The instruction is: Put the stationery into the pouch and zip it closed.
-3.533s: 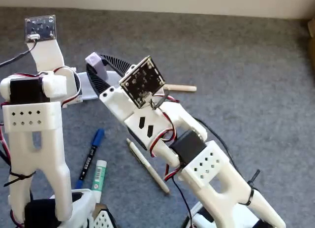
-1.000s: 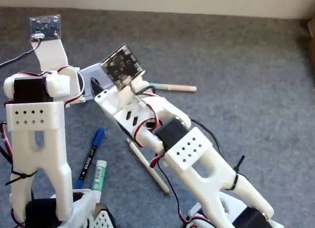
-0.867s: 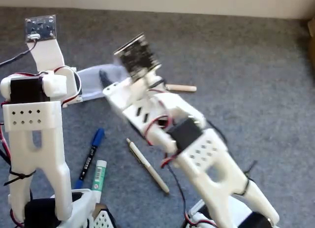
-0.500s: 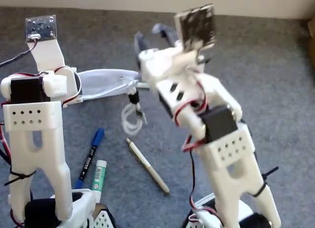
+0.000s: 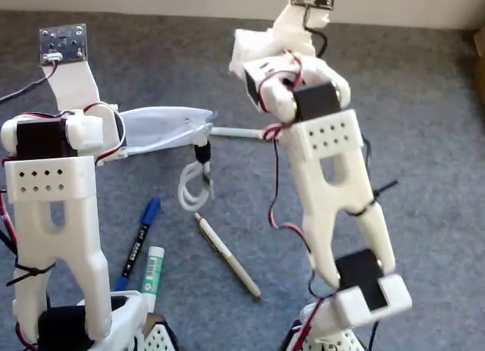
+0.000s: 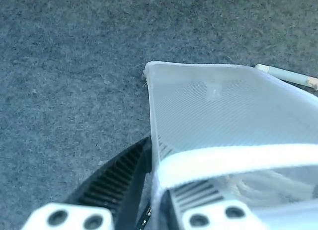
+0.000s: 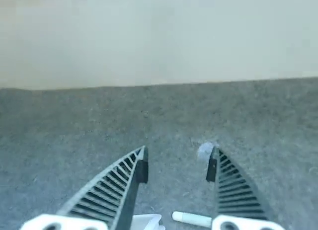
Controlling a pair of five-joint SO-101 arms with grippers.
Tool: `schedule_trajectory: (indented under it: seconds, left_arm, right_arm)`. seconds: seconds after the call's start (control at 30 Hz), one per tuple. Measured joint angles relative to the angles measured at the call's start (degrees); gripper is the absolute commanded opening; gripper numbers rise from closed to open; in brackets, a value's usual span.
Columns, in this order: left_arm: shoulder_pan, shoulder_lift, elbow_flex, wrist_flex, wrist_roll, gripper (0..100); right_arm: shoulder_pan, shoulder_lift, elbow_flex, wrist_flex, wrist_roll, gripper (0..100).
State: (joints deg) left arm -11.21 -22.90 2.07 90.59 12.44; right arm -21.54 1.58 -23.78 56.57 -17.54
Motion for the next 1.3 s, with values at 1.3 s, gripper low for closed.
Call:
schedule_trajectory:
  seconds: [1.3]
  left_arm:
    - [-1.8, -1.0, 5.5, -3.6, 0.0, 1]
  right_arm:
    - [1.8, 31.0, -34.0, 32.6, -24.8, 19.2]
